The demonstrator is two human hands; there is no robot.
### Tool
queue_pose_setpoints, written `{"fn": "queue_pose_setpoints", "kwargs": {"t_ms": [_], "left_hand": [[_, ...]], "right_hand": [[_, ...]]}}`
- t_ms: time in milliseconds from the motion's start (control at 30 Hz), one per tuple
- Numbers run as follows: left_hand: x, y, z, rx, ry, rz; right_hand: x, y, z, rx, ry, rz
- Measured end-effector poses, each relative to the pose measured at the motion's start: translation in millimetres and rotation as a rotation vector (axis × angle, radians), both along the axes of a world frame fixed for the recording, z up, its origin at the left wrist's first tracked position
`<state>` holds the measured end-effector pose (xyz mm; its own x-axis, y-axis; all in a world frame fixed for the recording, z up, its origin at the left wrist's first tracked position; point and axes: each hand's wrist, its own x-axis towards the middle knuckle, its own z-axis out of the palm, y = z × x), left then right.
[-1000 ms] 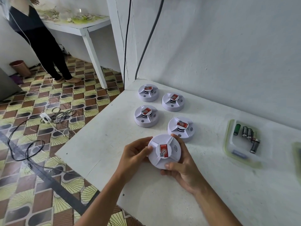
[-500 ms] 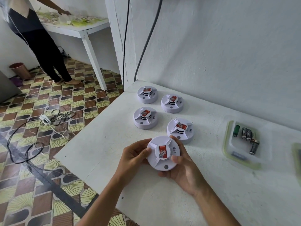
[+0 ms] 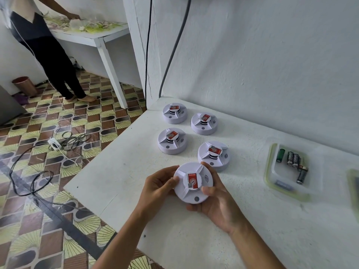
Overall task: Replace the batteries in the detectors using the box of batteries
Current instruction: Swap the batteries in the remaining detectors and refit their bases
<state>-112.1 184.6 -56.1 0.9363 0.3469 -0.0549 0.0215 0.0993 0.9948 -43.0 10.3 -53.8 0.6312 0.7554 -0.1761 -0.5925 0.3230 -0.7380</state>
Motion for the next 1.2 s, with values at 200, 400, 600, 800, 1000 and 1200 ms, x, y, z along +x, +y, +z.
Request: {"fn": "queue_pose_setpoints", "kwargs": {"t_ms": [200,400,600,800,1000,1200], "left_hand": [[-0.2,-0.3,0.5,0.019,-0.001,0.008],[0.1,-1.2,1.2,0.003,-0.010,0.011],[0.4,-1.7,1.0,-0.012,-0.008,0.010],[0.0,-1.4,1.3,-0.004,-0.015,0.008],[0.3,-1.7,1.6,0.008,-0.022,0.012],[0.1,-0.9,-0.4,0.016,-0.008,0.003]], "right_hand": [[-2.1,0.0,1.6,-0.095,-0.122,-0.009],[-3.6,2.2,0.7,-0.153,-0.175,-0.064],[-3.4,1.3,0.0,-0.154,-0.173,-0.046],[-2.8,1.2,0.7,-0.149,-0.168,-0.039],[-2.5,0.8,0.0,-0.129,-0.152,-0.028],[-2.4,0.2,-2.5,-0.129,-0.139,-0.033]]}}
